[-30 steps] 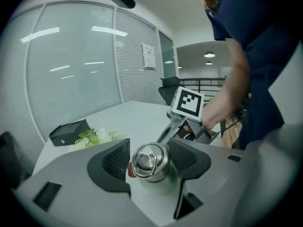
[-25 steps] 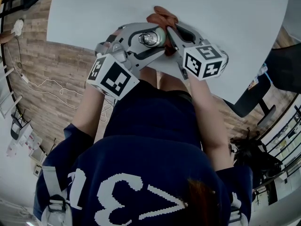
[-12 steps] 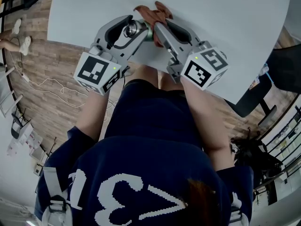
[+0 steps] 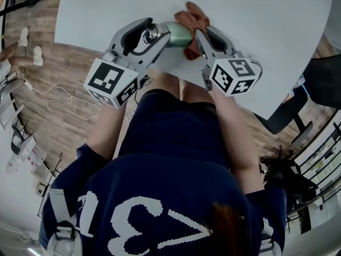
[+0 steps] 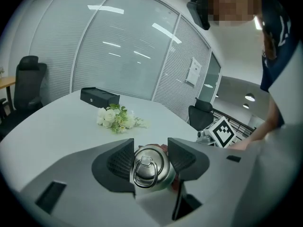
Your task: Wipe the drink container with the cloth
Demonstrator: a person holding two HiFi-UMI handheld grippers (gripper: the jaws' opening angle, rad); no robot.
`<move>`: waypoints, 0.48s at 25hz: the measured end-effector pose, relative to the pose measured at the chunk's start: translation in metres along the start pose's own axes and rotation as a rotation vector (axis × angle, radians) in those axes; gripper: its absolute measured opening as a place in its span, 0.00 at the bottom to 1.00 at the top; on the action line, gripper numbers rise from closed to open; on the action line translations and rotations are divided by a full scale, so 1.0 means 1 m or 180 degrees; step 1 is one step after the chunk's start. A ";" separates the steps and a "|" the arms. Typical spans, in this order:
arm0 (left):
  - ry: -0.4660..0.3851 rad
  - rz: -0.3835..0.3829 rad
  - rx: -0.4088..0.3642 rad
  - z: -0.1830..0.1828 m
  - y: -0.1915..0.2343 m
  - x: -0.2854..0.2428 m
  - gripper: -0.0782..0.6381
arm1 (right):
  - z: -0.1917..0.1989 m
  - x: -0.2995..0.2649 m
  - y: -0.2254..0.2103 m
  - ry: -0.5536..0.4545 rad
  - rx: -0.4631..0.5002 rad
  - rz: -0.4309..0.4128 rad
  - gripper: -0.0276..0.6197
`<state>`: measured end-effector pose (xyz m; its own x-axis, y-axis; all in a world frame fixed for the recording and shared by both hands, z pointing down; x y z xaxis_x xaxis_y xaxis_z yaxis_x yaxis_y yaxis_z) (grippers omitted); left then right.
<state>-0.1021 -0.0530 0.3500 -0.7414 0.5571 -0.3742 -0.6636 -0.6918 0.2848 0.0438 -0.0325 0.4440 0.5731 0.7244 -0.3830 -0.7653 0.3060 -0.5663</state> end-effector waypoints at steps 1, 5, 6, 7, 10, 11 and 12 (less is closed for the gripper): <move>0.0009 -0.0020 0.0055 0.000 0.003 0.000 0.42 | -0.002 -0.002 0.003 -0.0032 -0.0011 -0.0017 0.16; -0.0001 -0.0040 0.0298 -0.001 0.003 0.000 0.42 | -0.020 0.001 0.033 -0.0269 -0.0041 -0.0260 0.16; -0.0018 -0.0022 0.0367 -0.003 0.002 0.000 0.40 | -0.025 0.002 0.043 -0.0339 -0.0057 -0.0349 0.16; -0.0029 -0.0009 0.0402 -0.004 0.000 -0.001 0.37 | -0.030 0.003 0.054 -0.0411 -0.0086 -0.0435 0.16; -0.0034 0.0011 0.0358 -0.005 -0.005 -0.003 0.37 | -0.041 0.006 0.075 -0.0579 -0.0213 -0.0600 0.16; -0.0035 0.0025 0.0358 -0.005 -0.007 -0.003 0.37 | -0.042 0.007 0.079 -0.0601 -0.0225 -0.0631 0.16; -0.0037 0.0035 0.0360 -0.004 -0.007 -0.003 0.37 | -0.042 0.008 0.081 -0.0606 -0.0209 -0.0650 0.16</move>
<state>-0.0948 -0.0513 0.3451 -0.7493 0.5555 -0.3605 -0.6620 -0.6420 0.3868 -0.0018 -0.0284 0.3641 0.6433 0.7568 -0.1158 -0.6155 0.4213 -0.6661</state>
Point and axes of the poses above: the fingertips, and each gripper's own axes: x backward along the fingers, y to its left, z out of its underside, the point moved 4 cm from there along x, backward along the fingers, and after that the axes turned 6 degrees about -y, right-handed, at the moved point
